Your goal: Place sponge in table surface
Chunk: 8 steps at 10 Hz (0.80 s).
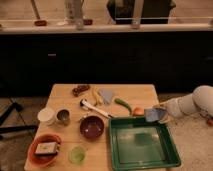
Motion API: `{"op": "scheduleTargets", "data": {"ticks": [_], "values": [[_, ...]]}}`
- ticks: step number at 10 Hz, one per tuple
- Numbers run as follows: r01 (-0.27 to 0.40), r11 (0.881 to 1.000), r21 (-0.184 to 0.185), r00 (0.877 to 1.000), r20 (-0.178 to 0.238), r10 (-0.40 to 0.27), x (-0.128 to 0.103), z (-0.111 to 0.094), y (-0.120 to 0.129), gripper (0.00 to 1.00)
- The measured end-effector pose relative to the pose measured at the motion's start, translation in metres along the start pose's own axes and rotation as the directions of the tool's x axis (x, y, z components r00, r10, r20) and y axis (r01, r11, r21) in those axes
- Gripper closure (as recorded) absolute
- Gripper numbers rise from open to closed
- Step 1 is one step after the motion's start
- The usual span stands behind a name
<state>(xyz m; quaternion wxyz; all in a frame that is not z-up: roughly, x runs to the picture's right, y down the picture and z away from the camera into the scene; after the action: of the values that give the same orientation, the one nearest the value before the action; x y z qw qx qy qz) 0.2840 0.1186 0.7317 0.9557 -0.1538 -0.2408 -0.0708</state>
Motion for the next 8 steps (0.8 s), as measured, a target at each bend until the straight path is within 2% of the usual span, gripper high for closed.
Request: {"op": "scheduleTargets", "data": {"ticks": [2, 5, 8], "values": [[0.014, 1.0, 0.023, 1.0, -0.01, -0.014, 0.01, 0.002, -0.037, 1.0], [0.015, 1.0, 0.026, 1.0, -0.01, -0.015, 0.026, 0.018, -0.08, 1.0], [0.001, 1.0, 0.017, 1.0, -0.015, -0.001, 0.038, 0.041, -0.097, 1.0]]}}
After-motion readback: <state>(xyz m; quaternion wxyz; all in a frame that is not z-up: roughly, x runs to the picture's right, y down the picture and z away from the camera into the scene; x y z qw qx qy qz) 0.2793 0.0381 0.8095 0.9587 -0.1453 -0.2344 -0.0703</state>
